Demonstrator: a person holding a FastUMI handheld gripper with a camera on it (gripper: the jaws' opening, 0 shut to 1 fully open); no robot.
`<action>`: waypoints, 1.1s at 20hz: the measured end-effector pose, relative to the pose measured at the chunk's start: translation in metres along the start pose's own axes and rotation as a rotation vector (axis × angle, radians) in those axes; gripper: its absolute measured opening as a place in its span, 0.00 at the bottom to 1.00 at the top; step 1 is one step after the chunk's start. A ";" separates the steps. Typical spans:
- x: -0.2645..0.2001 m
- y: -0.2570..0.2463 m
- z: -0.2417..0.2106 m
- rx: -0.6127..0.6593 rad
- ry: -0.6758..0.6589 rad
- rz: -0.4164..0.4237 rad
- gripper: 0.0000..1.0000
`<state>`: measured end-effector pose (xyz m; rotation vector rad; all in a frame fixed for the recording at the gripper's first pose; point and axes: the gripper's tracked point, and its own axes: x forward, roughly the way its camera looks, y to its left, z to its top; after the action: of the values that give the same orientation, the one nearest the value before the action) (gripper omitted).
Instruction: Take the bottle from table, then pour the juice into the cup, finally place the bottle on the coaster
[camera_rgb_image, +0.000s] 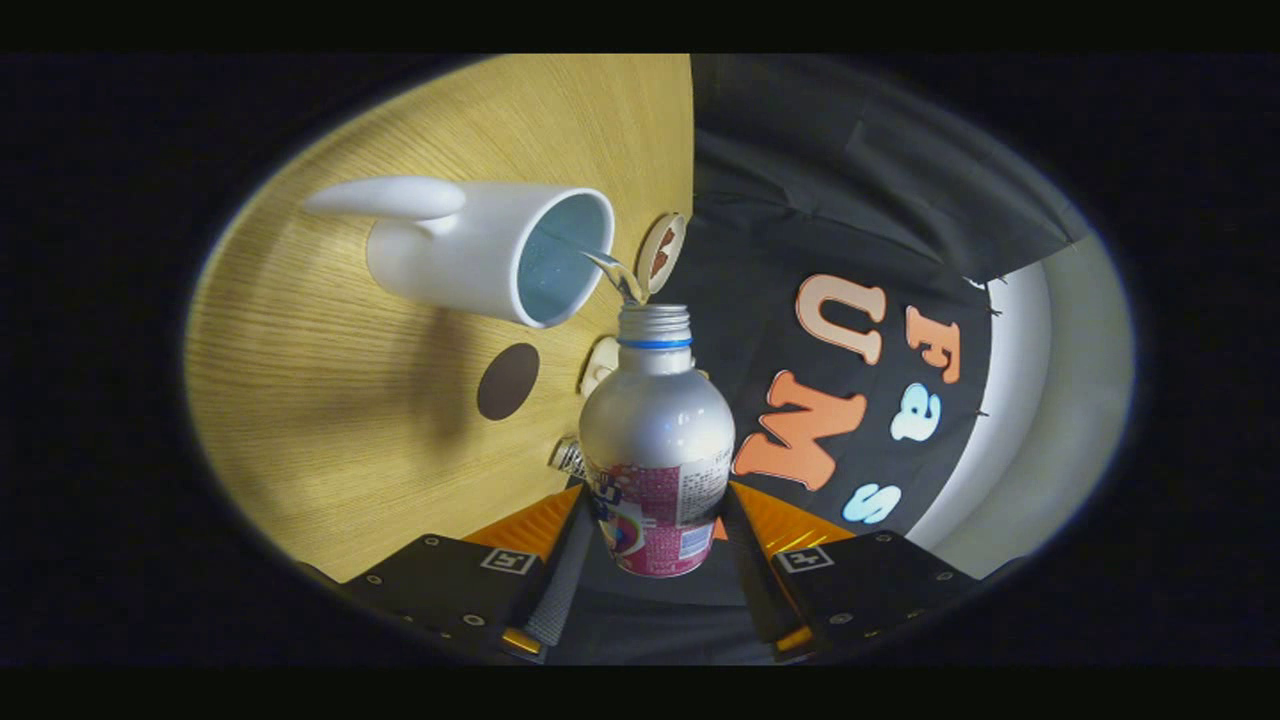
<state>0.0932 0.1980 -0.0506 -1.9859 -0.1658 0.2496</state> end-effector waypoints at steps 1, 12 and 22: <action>0.000 -0.001 0.000 -0.002 -0.002 -0.004 0.71; 0.000 -0.009 -0.002 -0.077 0.001 -0.019 0.71; 0.001 -0.013 0.004 -0.128 -0.001 -0.010 0.72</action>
<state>0.0933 0.2068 -0.0403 -2.1109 -0.1957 0.2385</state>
